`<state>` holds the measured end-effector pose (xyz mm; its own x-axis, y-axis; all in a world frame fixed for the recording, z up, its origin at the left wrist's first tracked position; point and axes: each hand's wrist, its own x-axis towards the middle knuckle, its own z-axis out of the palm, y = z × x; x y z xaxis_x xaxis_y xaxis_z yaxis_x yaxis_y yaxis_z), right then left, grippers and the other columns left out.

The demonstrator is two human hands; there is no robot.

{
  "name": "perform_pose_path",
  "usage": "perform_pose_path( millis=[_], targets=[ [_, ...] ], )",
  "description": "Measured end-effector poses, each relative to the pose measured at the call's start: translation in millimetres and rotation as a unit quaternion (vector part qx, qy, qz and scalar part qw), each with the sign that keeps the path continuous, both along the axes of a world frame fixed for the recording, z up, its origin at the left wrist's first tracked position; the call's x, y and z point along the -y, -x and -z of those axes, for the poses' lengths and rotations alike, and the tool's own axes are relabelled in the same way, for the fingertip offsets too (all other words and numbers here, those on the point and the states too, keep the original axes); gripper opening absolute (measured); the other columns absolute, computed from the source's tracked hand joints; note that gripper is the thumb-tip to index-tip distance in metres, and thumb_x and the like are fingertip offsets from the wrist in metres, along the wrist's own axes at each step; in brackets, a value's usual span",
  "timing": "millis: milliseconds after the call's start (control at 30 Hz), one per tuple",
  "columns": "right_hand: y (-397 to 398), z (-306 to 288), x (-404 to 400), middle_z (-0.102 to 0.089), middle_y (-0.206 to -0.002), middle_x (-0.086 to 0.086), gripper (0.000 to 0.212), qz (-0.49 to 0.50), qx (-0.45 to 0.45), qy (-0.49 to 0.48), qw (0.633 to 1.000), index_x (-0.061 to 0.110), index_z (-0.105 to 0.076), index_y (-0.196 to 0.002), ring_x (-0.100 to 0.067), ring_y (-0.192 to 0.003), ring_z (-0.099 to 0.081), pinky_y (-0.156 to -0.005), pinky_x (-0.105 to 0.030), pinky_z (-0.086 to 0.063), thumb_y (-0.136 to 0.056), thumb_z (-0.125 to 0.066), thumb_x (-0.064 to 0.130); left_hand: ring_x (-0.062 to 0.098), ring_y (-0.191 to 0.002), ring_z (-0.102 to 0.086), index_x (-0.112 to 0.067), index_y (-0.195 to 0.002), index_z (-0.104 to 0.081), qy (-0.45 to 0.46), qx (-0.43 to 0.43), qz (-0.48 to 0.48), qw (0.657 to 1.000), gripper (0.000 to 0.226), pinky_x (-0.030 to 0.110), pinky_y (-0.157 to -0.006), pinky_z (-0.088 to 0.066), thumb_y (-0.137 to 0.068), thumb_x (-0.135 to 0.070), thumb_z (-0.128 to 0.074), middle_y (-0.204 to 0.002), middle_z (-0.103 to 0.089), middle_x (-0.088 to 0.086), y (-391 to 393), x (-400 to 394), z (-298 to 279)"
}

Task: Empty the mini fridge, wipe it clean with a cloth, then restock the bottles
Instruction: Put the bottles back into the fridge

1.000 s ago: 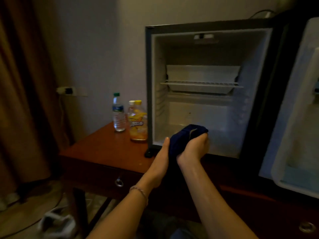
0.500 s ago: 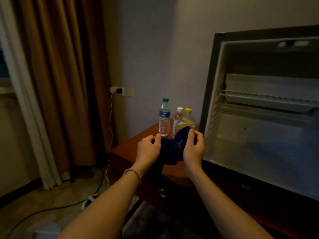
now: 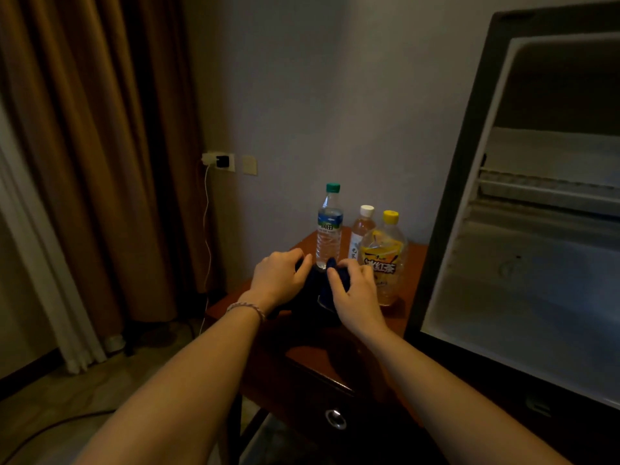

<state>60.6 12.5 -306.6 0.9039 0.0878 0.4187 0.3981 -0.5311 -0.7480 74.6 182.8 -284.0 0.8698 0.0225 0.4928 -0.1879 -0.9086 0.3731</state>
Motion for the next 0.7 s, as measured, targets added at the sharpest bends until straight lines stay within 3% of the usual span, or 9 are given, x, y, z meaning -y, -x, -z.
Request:
perform_pose_path(
  millis=[67, 167, 267, 433, 700],
  targets=[
    [-11, 16, 0, -0.038, -0.109, 0.001, 0.023, -0.005, -0.019, 0.081, 0.997, 0.030, -0.047, -0.111, -0.024, -0.102, -0.050, -0.088, -0.043, -0.052, -0.100, -0.043, 0.050, 0.017, -0.060, -0.057, -0.018, -0.076, -0.055, -0.016, -0.014, 0.006, 1.000, 0.040, 0.037, -0.055, -0.051, -0.104, -0.043, -0.040, -0.067, -0.058, -0.002, -11, -8, 16],
    [-16, 42, -4, -0.039, -0.117, -0.005, 0.031, 0.012, -0.056, 0.211, 0.976, 0.027, -0.043, -0.121, -0.032, -0.110, -0.043, -0.096, -0.046, -0.041, -0.103, -0.033, 0.050, 0.016, -0.058, -0.053, -0.018, -0.073, -0.050, 0.007, -0.040, 0.014, 0.999, 0.041, 0.041, -0.056, -0.050, -0.105, -0.041, -0.038, -0.066, -0.055, -0.002, -18, -14, 48],
    [-15, 53, -11, -0.041, -0.121, -0.008, 0.036, 0.046, -0.038, 0.220, 0.974, 0.024, -0.042, -0.127, -0.032, -0.112, -0.041, -0.096, -0.044, -0.037, -0.104, -0.029, 0.048, 0.015, -0.060, -0.052, -0.020, -0.074, -0.048, 0.048, -0.042, 0.021, 0.998, 0.039, 0.040, -0.057, -0.045, -0.106, -0.040, -0.035, -0.069, -0.054, -0.002, -21, -17, 64],
    [-13, 53, -16, -0.042, -0.121, -0.009, 0.037, 0.046, -0.039, 0.228, 0.972, 0.022, -0.042, -0.126, -0.032, -0.112, -0.042, -0.095, -0.044, -0.037, -0.104, -0.028, 0.048, 0.014, -0.066, -0.053, -0.022, -0.078, -0.049, 0.019, -0.061, 0.045, 0.997, 0.037, 0.038, -0.063, -0.047, -0.106, -0.041, -0.033, -0.075, -0.054, -0.003, -26, -20, 60],
    [1, 44, -4, -0.041, -0.124, -0.008, 0.041, 0.025, -0.082, 0.237, 0.968, 0.025, -0.038, -0.130, -0.033, -0.118, -0.040, -0.100, -0.046, -0.037, -0.102, -0.029, 0.053, 0.017, -0.071, -0.052, -0.024, -0.074, -0.046, 0.007, -0.063, 0.058, 0.996, 0.036, 0.046, -0.073, -0.050, -0.105, -0.040, -0.037, -0.076, -0.053, -0.003, -29, -22, 55]
  ],
)
